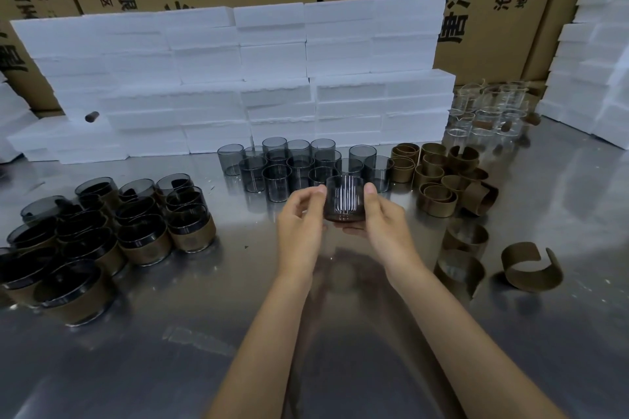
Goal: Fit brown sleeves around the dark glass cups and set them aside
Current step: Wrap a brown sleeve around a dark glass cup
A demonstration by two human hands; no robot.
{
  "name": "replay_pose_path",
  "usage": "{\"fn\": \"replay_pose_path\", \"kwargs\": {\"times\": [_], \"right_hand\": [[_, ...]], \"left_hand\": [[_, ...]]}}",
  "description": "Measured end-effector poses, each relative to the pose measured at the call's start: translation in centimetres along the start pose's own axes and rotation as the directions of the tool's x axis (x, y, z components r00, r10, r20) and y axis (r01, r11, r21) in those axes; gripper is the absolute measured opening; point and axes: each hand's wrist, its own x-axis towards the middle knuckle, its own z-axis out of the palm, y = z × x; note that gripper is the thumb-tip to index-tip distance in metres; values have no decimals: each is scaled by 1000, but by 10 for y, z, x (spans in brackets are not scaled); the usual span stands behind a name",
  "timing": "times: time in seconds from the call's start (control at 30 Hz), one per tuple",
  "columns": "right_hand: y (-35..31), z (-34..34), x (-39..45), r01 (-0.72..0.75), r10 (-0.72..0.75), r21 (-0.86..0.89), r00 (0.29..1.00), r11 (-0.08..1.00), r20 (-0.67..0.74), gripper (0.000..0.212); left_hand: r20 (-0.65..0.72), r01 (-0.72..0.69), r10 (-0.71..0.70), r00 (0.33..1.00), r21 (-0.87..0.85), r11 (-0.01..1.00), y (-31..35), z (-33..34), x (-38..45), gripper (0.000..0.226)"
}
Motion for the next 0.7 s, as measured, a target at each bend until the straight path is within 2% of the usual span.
{"fn": "replay_pose_path", "kwargs": {"times": [0.17,0.23,0.37,0.47,0.5,0.57,0.63,0.7], "right_hand": [[-7,-4,-4,97,-98,-5,994,995,-42,20],[-11,-3,-7,130,-130,4,990,991,-48,10],[-15,-5,-10,187,-185,34,981,982,-61,15],[-19,-8,-11,126,-121,102,991,987,-56,9],[-20,-8,-12,80,-76,128,996,989,-36,17],[-19,-9,-11,-38,29,176,998,984,52,50],[-19,-9,-12,-146,113,158,973,977,201,73],[-17,-8,-13,-190,148,114,941,975,304,75]], "left_hand": [[51,48,-51,997,54,997,3,1,-5,37],[56,42,-45,997,64,997,4,1,-6,32],[79,13,-16,997,33,999,6,-2,-3,22],[116,74,-70,991,-25,997,9,-5,-3,29],[122,106,-98,988,-61,993,11,-5,-3,36],[103,166,-153,983,-127,978,12,-6,-1,50],[127,206,-189,974,-143,968,11,-6,1,39],[200,234,-205,958,-129,964,10,-3,0,31]]}}
